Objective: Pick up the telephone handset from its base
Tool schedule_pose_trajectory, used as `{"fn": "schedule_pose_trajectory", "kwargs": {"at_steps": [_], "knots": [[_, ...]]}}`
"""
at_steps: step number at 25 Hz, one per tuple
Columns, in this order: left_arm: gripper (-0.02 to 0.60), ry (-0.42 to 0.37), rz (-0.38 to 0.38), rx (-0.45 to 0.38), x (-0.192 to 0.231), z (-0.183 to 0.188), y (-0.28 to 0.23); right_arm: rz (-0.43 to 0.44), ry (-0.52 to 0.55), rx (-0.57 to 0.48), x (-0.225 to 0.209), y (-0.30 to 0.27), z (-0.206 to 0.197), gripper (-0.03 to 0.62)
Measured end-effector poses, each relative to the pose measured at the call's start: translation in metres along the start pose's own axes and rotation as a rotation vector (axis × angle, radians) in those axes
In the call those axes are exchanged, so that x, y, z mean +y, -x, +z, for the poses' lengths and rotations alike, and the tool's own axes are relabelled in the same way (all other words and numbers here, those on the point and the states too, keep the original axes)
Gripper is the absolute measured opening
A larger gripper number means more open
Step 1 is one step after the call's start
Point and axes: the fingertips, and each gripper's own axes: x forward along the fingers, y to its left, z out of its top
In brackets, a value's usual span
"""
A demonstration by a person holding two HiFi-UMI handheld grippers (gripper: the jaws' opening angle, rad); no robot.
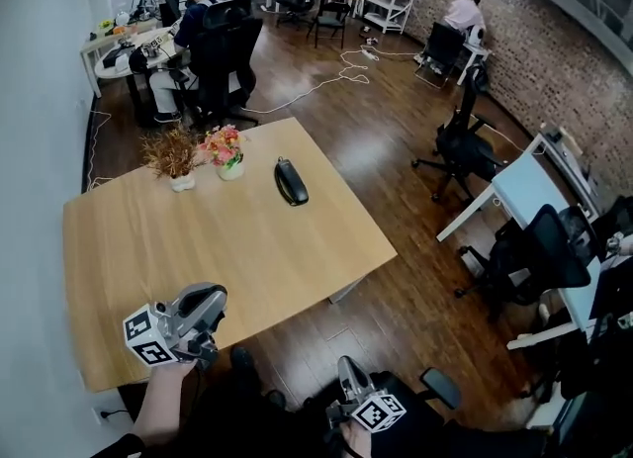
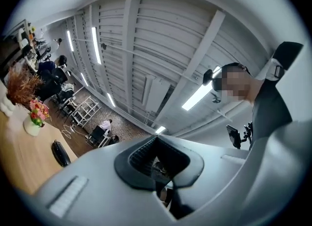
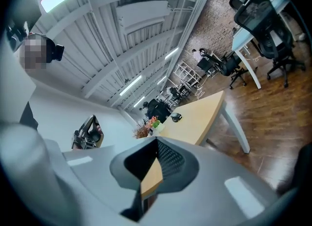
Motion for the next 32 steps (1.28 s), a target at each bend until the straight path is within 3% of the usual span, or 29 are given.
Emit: {"fn": "schedule_pose_trajectory", "kwargs": {"at_steps": [4, 7, 13, 17, 20, 24, 28, 32], "knots": [[0.003, -0.006, 0.002, -0.031, 0.049, 0.011, -0.002, -0.014, 0.084, 0.064, 0.005, -0.056, 0.016, 0.003], [0.003, -0.043, 0.075, -0.029, 0.091, 0.017, 0.008, -0.009, 0.138, 0.091, 0.013, -0.103, 0.031, 0.003], [0.003, -0.190, 0.254, 0.015, 0.164, 0.045, 0.041, 0.012, 0.197, 0.151, 0.034, -0.194, 0.039, 0.003], [0.003, -0.310, 0.226, 0.040, 0.183, 0.065, 0.014, 0.095, 0.255, 0.200, 0.062, -0.260, 0.043, 0.003], [0.003, -0.295, 0.188, 0.060, 0.200, 0.055, -0.011, 0.170, 0.362, 0.239, 0.091, -0.312, 0.051, 0.003], [0.012, -0.286, 0.208, 0.048, 0.218, 0.044, -0.036, 0.226, 0.499, 0.296, 0.103, -0.368, 0.060, 0.003], [0.020, -0.274, 0.246, 0.086, 0.240, 0.024, -0.051, 0.262, 0.529, 0.351, 0.088, -0.406, 0.065, 0.003], [0.021, -0.289, 0.331, 0.152, 0.265, 0.011, -0.055, 0.299, 0.488, 0.398, 0.064, -0.443, 0.061, 0.005]]}}
